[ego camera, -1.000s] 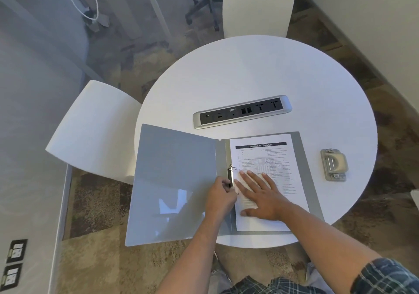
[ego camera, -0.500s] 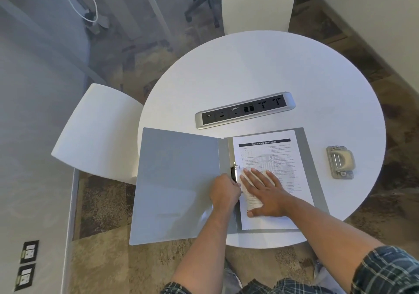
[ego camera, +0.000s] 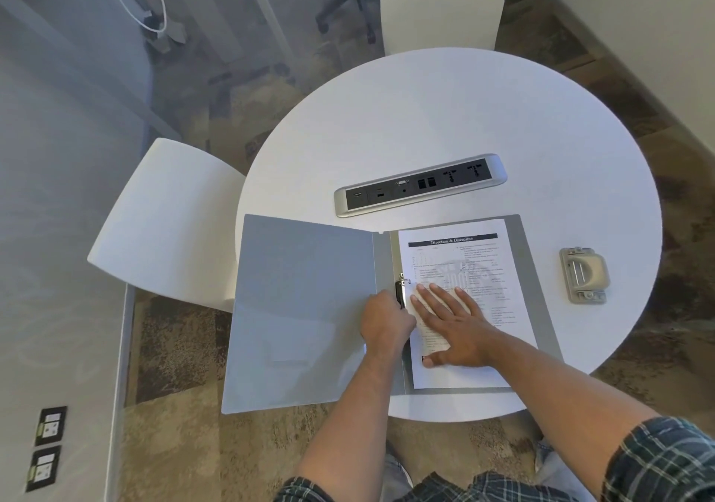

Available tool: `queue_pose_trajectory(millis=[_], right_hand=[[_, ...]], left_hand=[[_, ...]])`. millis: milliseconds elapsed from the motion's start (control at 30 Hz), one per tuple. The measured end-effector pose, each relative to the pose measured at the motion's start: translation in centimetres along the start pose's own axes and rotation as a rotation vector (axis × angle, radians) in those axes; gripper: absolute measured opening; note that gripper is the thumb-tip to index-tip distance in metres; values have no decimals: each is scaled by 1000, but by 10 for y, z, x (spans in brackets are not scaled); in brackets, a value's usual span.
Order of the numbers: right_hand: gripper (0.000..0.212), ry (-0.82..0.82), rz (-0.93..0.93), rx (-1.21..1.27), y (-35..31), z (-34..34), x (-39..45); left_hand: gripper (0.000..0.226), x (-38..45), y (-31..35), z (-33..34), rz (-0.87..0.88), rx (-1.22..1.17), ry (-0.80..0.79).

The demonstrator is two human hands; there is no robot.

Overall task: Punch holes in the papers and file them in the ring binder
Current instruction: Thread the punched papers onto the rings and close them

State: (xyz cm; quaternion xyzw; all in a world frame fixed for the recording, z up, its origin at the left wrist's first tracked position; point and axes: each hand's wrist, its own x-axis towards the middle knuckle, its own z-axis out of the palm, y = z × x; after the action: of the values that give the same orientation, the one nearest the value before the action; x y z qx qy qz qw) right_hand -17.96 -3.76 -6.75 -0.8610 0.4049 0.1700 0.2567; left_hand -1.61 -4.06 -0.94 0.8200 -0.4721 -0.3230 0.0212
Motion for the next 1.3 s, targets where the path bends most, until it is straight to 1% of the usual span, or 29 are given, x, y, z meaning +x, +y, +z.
queue_pose_trajectory(millis=[67, 133, 300, 433, 533, 633, 667, 767, 867, 933, 1033, 1200, 1300], right_hand=[[107, -4, -4, 5, -1, -2, -1], [107, -7, -10, 6, -1, -3, -1], [107, -8, -8, 5, -1, -3, -1], [108, -11, -6, 4, -1, -2, -1], [109, -10, -7, 14, 1, 0, 1], [110, -7, -9, 5, 1, 0, 1], [110, -7, -10, 5, 2, 0, 1], [109, -8, -11, 7, 1, 0, 1], [110, 1, -8, 18, 2, 2, 2], [109, -3, -6, 29, 3, 2, 2], [109, -7, -6, 43, 3, 2, 2], [106, -19, -12, 38, 4, 3, 1], [108, -14, -6, 42, 3, 4, 2]], left_hand=[[21, -1, 1, 2, 47, 109, 6], [25, -2, 2, 4, 84, 157, 34], [25, -4, 3, 4, 98, 122, 54], [15, -5, 0, 6, 106, -49, 86], [25, -3, -11, 5, 75, -240, 92], [40, 1, -21, 3, -16, -450, 6], [38, 4, -24, 3, -30, -511, -39], [16, 7, -25, 1, -2, -643, -172], [11, 8, -26, -1, 24, -698, -221], [11, 9, -28, 0, 26, -696, -228], [12, 8, -27, 2, 36, -659, -181], [23, 6, -17, 4, 60, -554, -110], [18, 7, -19, 4, 64, -505, -97]])
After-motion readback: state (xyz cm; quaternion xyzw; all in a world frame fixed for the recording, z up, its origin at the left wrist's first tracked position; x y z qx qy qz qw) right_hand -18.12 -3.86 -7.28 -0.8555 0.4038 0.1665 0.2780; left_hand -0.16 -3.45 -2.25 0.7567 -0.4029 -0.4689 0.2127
